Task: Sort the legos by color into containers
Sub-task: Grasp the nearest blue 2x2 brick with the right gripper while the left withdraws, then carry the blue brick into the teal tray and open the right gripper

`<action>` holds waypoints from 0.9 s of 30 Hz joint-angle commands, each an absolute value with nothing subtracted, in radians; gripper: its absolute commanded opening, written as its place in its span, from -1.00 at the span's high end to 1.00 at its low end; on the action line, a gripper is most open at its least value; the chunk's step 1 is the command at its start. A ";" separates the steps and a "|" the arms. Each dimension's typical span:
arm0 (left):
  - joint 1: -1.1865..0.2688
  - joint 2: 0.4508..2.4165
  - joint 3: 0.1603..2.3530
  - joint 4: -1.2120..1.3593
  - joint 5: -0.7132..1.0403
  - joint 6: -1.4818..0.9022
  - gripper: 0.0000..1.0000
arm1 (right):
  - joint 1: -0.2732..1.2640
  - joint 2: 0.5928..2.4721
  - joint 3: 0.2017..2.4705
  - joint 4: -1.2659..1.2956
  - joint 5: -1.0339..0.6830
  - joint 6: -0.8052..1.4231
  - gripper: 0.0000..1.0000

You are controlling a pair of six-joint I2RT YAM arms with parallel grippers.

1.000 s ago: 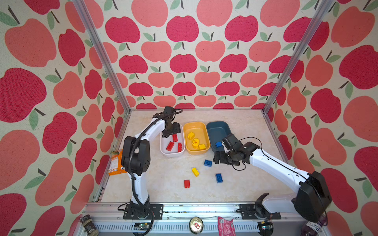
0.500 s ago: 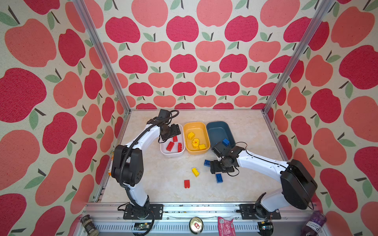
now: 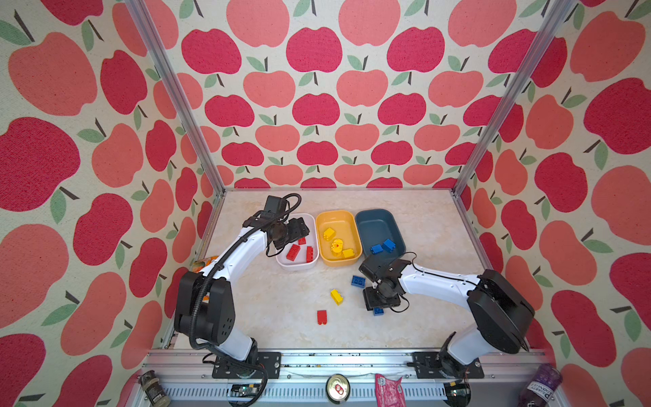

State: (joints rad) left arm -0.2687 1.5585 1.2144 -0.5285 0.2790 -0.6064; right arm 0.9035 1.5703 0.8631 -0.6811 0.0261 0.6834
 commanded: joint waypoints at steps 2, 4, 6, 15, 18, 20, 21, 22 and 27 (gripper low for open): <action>-0.264 1.518 1.183 -0.503 0.282 -0.632 -0.76 | 0.913 1.572 0.849 -0.701 0.046 0.694 -0.16; -0.265 1.505 1.170 -0.500 0.279 -0.638 -0.76 | 0.913 1.569 0.848 -0.705 0.049 0.693 -0.04; -0.264 1.495 1.157 -0.496 0.275 -0.642 -0.77 | 0.914 1.566 0.847 -0.705 0.051 0.694 0.05; -0.264 1.454 1.112 -0.484 0.267 -0.656 -0.80 | 0.920 1.545 0.858 -0.723 0.057 0.698 0.31; -0.264 1.444 1.101 -0.483 0.265 -0.658 -0.81 | 0.920 1.526 0.886 -0.749 0.069 0.692 0.33; -0.265 1.436 1.090 -0.483 0.265 -0.658 -0.82 | 0.920 1.512 0.914 -0.770 0.082 0.686 0.33; -0.265 1.430 1.084 -0.483 0.263 -0.657 -0.82 | 0.920 1.508 0.932 -0.782 0.088 0.681 0.34; -0.265 1.426 1.078 -0.484 0.263 -0.657 -0.83 | 0.919 1.505 0.947 -0.793 0.093 0.677 0.34; -0.264 1.396 1.045 -0.485 0.263 -0.657 -0.84 | 0.893 1.493 1.043 -0.837 0.111 0.644 0.35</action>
State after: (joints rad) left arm -0.2687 1.4269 1.0653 -0.4870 0.2771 -0.6422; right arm 0.9070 1.5227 0.9844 -0.7761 0.0811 0.6750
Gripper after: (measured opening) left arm 0.920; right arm 0.359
